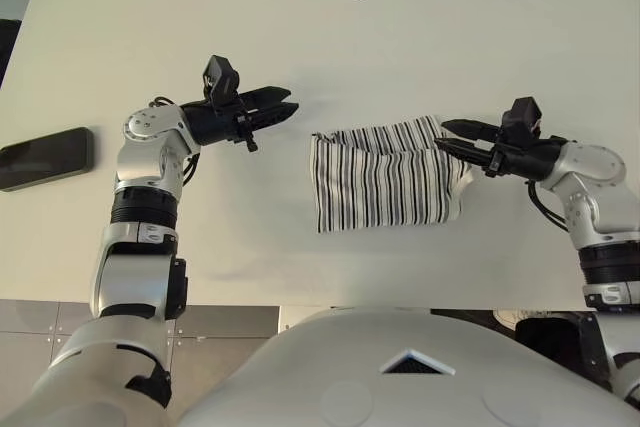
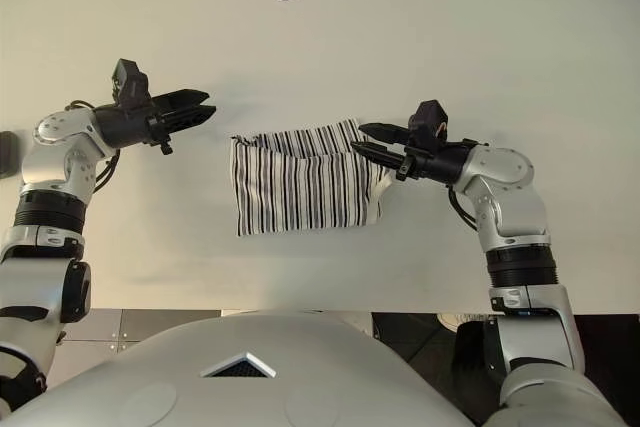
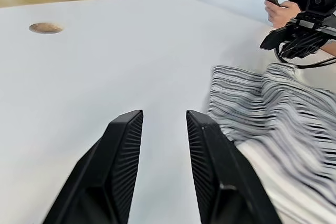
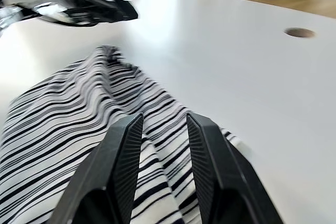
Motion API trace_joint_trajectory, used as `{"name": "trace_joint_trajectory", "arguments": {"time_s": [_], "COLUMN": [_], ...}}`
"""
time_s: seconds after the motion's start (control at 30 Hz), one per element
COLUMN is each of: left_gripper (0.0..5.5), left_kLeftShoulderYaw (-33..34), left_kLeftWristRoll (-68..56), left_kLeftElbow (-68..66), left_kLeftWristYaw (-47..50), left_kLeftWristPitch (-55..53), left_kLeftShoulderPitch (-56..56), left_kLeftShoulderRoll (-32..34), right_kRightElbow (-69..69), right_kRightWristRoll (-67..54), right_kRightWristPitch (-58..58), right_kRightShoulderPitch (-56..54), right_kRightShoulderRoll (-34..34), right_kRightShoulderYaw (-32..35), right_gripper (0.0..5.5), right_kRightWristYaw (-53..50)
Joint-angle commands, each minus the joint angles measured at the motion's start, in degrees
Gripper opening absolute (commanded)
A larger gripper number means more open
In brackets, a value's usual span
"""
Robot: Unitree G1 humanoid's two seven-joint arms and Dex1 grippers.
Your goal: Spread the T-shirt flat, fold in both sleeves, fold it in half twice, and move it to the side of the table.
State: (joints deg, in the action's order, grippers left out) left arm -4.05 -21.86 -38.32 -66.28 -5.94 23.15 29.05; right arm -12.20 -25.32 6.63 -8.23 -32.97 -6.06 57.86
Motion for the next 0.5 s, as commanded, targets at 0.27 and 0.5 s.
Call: {"name": "trace_joint_trajectory", "arguments": {"time_s": [0.27, 0.5], "left_gripper": [1.53, 1.53], "left_kLeftShoulderYaw": [9.3, 12.7], "left_kLeftWristRoll": [1.6, 0.5], "left_kLeftElbow": [14.6, 29.3], "left_kLeftWristYaw": [23.7, 34.9], "left_kLeftWristPitch": [8.5, 19.1], "left_kLeftShoulderPitch": [-3.0, -9.5], "left_kLeftShoulderRoll": [-10.3, -19.1], "right_kRightElbow": [8.0, -10.4], "right_kRightWristRoll": [34.0, 70.2], "right_kRightWristPitch": [-42.7, -46.1], "right_kRightShoulderPitch": [1.7, -7.0], "right_kRightShoulderRoll": [3.2, -3.5], "right_kRightShoulderYaw": [-10.3, -18.0], "right_gripper": [1.53, 1.53], "right_kRightWristYaw": [-9.2, -30.4]}}
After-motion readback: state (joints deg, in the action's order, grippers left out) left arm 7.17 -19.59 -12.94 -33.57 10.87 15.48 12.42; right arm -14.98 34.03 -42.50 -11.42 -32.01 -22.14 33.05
